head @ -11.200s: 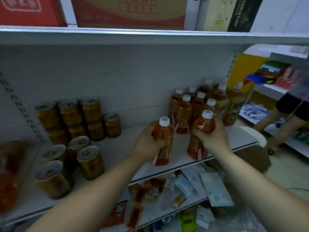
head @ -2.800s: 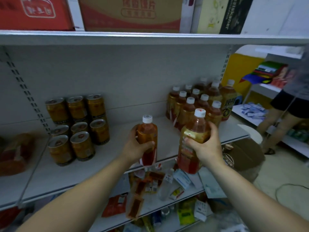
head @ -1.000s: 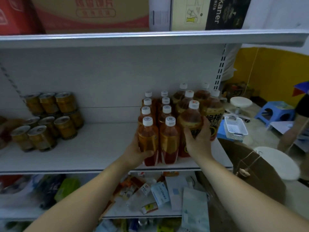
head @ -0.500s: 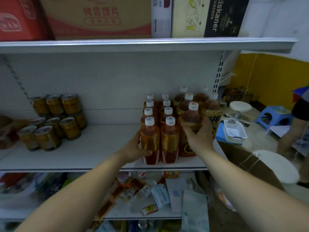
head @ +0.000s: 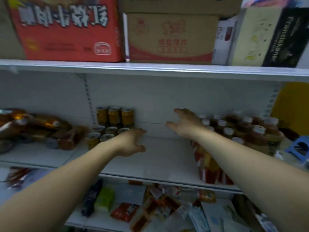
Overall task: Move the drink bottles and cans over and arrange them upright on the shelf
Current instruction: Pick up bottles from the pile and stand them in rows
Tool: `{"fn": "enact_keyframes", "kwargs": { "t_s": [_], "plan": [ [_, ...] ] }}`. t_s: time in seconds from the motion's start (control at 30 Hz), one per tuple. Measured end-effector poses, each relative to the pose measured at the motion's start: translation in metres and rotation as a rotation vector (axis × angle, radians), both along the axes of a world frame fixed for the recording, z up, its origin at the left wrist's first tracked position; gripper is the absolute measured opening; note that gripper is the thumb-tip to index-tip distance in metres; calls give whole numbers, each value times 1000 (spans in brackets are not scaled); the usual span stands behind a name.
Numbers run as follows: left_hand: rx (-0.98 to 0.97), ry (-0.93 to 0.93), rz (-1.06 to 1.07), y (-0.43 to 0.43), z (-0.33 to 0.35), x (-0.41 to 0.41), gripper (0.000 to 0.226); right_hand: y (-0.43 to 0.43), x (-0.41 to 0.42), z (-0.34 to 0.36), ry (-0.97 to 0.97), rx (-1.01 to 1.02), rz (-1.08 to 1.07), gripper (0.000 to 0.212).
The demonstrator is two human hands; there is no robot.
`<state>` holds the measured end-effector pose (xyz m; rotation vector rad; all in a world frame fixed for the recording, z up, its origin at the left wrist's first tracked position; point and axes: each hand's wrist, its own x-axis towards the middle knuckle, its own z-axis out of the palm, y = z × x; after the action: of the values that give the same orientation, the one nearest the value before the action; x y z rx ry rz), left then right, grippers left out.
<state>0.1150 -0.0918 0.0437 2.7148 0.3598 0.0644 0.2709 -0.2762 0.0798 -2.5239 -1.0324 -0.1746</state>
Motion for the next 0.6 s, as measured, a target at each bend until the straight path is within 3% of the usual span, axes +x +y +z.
{"fn": "enact_keyframes", "kwargs": {
  "t_s": [0.2,0.4,0.6],
  "plan": [
    [201,35,120,115,-7,-124,76,157,-86,-16,91,-78,195,83],
    [131,139,385,213,-33,-224,75,282,-157,-36,111,-145,390,81],
    [83,166,544,288,-55,-262,76,383,-179,-60,106,-228,493,80]
  ]
}}
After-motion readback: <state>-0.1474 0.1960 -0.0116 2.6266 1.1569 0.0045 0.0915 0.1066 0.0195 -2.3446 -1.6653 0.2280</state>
